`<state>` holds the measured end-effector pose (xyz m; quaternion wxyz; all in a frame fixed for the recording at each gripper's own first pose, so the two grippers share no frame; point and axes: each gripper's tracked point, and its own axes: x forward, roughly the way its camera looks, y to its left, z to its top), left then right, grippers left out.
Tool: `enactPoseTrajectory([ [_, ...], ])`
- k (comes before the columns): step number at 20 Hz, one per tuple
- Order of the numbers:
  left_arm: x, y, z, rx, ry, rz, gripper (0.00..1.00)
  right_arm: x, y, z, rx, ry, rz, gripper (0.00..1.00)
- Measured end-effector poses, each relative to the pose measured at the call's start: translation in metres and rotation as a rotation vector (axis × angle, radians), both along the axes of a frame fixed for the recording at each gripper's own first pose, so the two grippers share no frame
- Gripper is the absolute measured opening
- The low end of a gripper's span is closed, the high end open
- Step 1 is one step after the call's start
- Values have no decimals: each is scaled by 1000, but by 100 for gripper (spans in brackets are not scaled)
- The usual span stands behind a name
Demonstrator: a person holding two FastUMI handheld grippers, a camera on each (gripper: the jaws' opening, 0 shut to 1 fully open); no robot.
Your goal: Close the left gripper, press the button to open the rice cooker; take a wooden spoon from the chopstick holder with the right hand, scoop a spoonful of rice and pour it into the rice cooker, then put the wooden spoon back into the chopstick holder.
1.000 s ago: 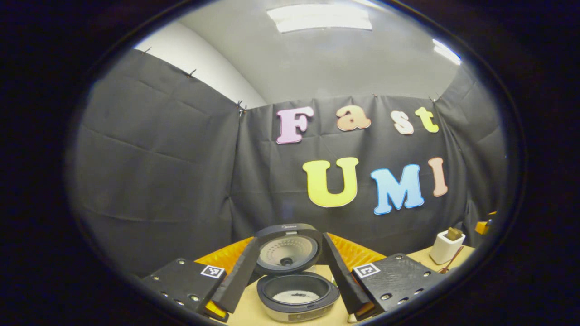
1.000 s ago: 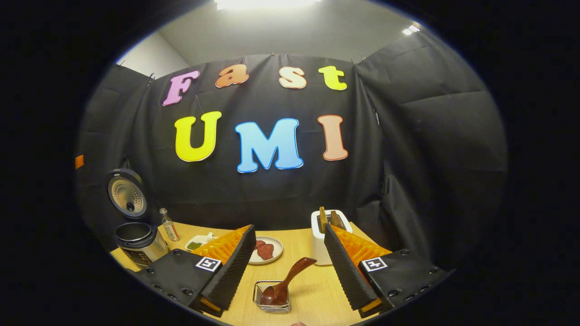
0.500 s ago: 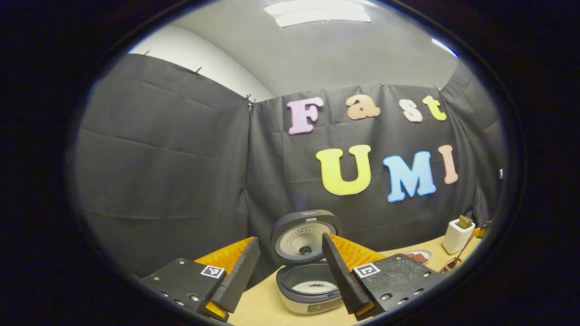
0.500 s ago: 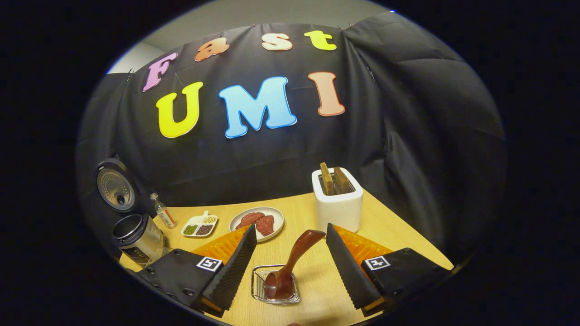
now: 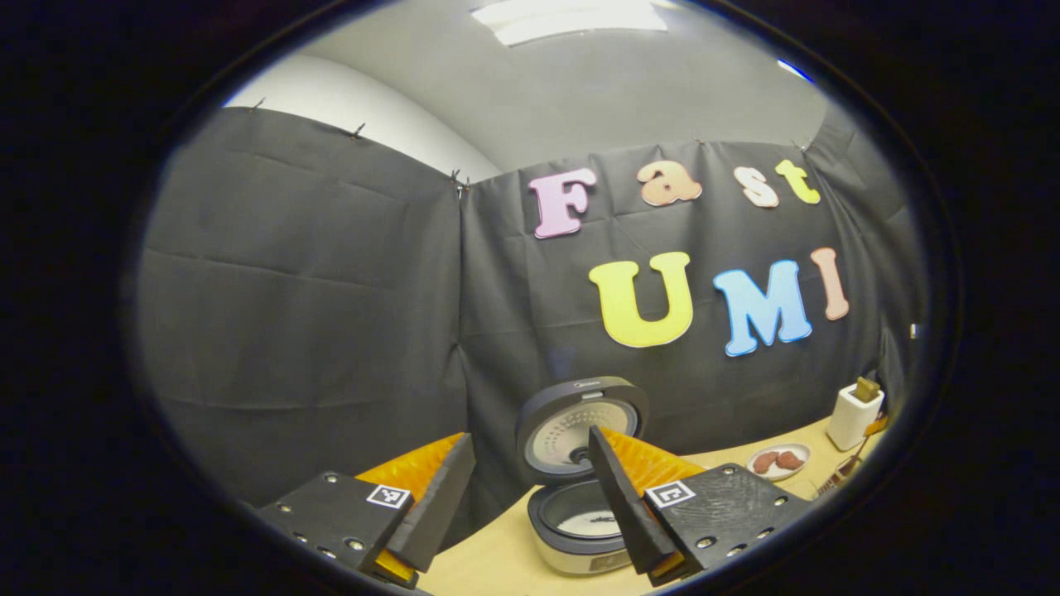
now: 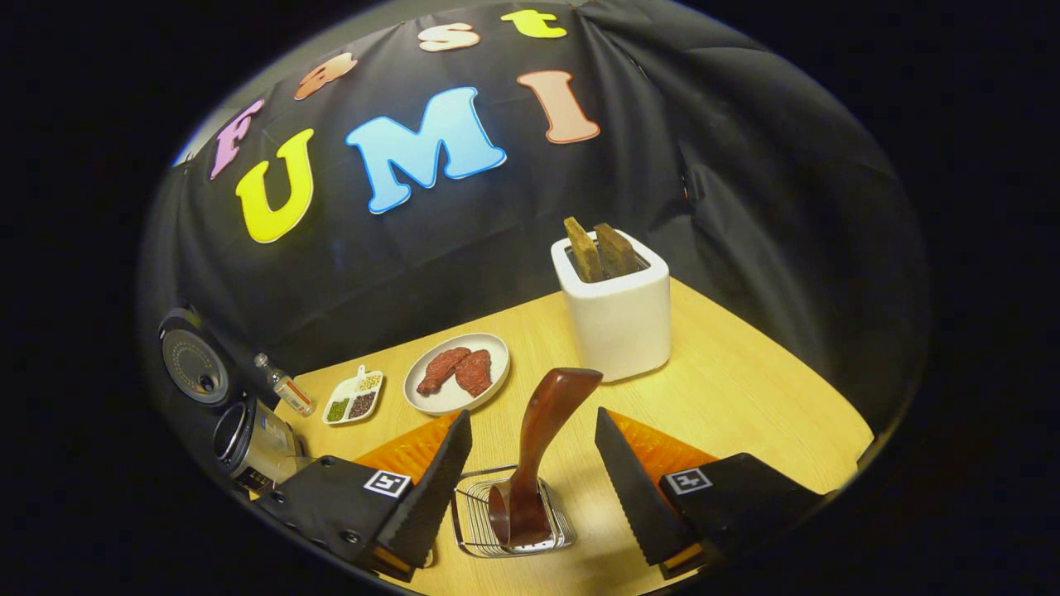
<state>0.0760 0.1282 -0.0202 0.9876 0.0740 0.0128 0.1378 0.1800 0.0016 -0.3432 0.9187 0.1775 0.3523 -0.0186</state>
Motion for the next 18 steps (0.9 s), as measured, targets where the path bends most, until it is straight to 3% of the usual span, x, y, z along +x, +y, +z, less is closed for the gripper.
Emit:
enactPoseTrajectory([
  [1,0,1,0,10,3,4,86,1,1,-4,26,19,-10,91],
  [3,-1,5,1,23,9,10,86,1,6,-11,81,48,-17,91],
  [4,-2,6,3,23,7,11,86,-1,7,-13,96,65,-25,84],
  [5,-2,7,4,23,3,12,87,3,8,-20,104,78,-28,64],
  [6,-1,7,5,27,0,15,88,-1,7,-22,102,91,-37,62],
  [7,-2,8,4,32,-2,17,87,-2,7,-24,113,105,-34,45],
  [8,-1,9,5,36,-1,19,89,-4,10,-25,131,119,-26,36],
  [10,-4,9,1,31,5,19,87,-8,14,-32,141,140,-10,36],
  [11,-5,10,-1,25,9,19,87,-12,8,-18,126,124,-28,14],
  [13,-5,11,-3,16,9,22,87,-8,12,-28,121,127,-21,17],
  [15,-6,12,-2,15,4,25,87,-9,14,-18,107,95,-11,6],
  [18,-8,14,0,9,-6,25,86,-9,18,5,62,50,11,10],
])
